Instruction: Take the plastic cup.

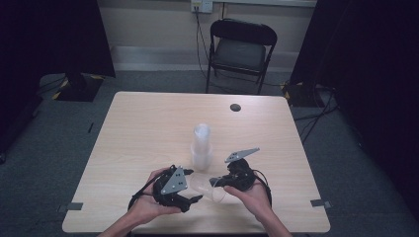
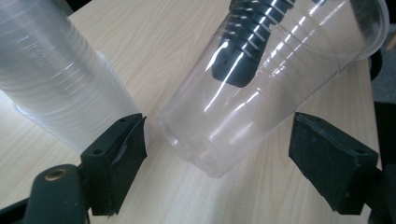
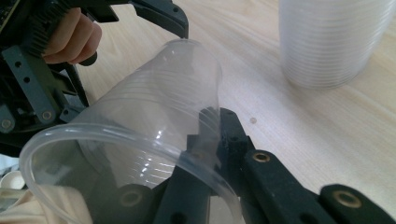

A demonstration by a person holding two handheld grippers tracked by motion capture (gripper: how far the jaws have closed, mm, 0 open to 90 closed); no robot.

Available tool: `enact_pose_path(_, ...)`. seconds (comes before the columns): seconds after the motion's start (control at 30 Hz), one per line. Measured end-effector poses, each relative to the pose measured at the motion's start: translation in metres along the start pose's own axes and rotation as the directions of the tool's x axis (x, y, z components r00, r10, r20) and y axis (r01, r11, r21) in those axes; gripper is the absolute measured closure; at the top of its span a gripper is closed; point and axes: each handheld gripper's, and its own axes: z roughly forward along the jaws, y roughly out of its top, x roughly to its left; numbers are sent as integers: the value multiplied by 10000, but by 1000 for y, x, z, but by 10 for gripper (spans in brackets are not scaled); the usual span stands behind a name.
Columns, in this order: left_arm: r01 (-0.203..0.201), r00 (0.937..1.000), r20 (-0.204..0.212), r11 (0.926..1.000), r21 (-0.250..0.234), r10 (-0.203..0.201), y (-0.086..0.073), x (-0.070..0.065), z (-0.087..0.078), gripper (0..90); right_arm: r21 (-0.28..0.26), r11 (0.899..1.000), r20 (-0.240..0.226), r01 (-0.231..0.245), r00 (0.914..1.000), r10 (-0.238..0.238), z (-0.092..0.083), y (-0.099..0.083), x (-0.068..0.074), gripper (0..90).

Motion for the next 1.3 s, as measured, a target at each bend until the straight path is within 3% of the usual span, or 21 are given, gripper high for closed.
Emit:
enact_pose_path(0.07,-173,9998,-22,9998,31,173,0,-1,1,186,69,10000,-43,-8,10000,8,1,0,0,900)
enact_pose_path(0.13,-588,9982,-60,9982,128,589,0,-5,5,186,171,9998,-169,-75,9998,78,4,0,-1,900)
enact_pose_path(0.17,-882,9959,-156,9958,256,886,1,-8,7,183,297,9995,-227,-70,9997,77,6,1,0,900)
enact_pose_path(0.27,-1217,9920,-262,9911,542,1232,1,-11,11,177,471,9989,-339,-59,9994,75,11,1,1,900)
enact_pose_path(0.4,-1016,9945,-194,9939,425,1025,-1,-14,18,182,654,9978,-442,-79,9990,108,17,2,2,900)
enact_pose_path(0.47,-1231,9919,-258,9913,467,1244,0,-16,19,188,691,9975,-453,-125,9989,157,19,2,1,900)
enact_pose_path(0.67,-1157,9918,-499,9926,376,1175,-1,-20,21,181,710,9972,-392,-229,9989,257,24,4,3,892)
enact_pose_path(0.9,-1387,9893,-425,9902,156,1393,2,-25,20,201,858,9956,-393,-375,9984,410,28,6,3,892)
enact_pose_path(1.07,-1117,9934,-280,9935,-228,1111,5,-29,21,222,891,9946,-389,-524,9977,561,31,6,3,891)
enact_pose_path(1.3,-1340,9906,-297,9906,-266,1332,6,-35,19,225,1158,9921,-403,-473,9978,523,38,6,7,891)
